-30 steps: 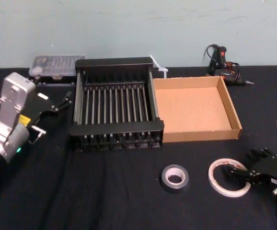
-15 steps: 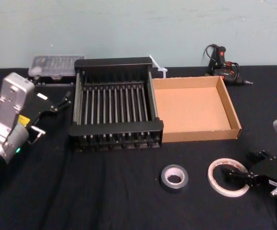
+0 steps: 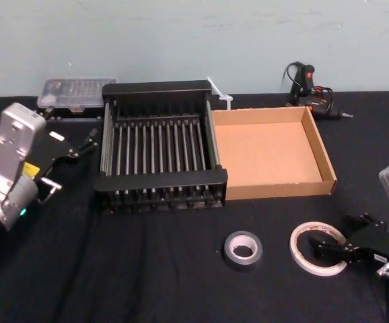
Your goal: Pick up the white tape and place it into the black box , Pick up the silver tape and place it into the brown box.
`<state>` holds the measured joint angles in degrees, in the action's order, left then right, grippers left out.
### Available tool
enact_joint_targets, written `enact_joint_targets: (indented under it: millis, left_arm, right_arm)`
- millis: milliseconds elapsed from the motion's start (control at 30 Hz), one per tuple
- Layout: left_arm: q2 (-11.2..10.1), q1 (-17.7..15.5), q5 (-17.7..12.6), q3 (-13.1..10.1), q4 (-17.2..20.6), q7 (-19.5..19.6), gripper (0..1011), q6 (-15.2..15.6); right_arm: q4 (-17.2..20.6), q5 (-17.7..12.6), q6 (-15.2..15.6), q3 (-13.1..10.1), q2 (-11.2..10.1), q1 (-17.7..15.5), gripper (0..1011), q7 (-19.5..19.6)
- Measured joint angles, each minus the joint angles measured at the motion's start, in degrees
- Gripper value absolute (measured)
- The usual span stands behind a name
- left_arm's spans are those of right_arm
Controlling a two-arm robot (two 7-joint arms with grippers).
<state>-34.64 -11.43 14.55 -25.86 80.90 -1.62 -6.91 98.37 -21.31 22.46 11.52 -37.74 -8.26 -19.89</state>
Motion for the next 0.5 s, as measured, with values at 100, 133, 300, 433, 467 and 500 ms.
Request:
enact_joint_targets:
  millis: [100, 133, 300, 433, 467, 500]
  left_arm:
    - [0.0, 0.0, 0.0, 0.0, 0.0, 0.0, 1001, 0.0]
    - [0.0, 0.0, 0.0, 0.0, 0.0, 0.0, 1001, 0.0]
    - [0.0, 0.0, 0.0, -0.01, 0.0, 0.0, 1001, 0.0]
    - [0.0, 0.0, 0.0, 0.0, 0.0, 0.0, 1001, 0.0]
    - [0.0, 0.0, 0.0, 0.0, 0.0, 0.0, 1001, 0.0]
    - [0.0, 0.0, 0.0, 0.0, 0.0, 0.0, 1001, 0.0]
  right_arm:
    - [0.0, 0.03, -0.04, -0.1, 0.07, -0.07, 1003, -0.04]
    - [0.0, 0.07, -0.09, -0.15, 0.13, -0.08, 1002, -0.05]
    - [-0.02, 0.14, -0.16, -0.2, 0.2, -0.11, 1002, -0.05]
    - [-0.02, 0.14, -0.18, -0.2, 0.19, -0.14, 1003, -0.05]
    - [-0.02, 0.13, -0.19, -0.2, 0.18, -0.15, 1003, -0.05]
    - [-0.02, 0.13, -0.19, -0.2, 0.18, -0.15, 1003, -0.05]
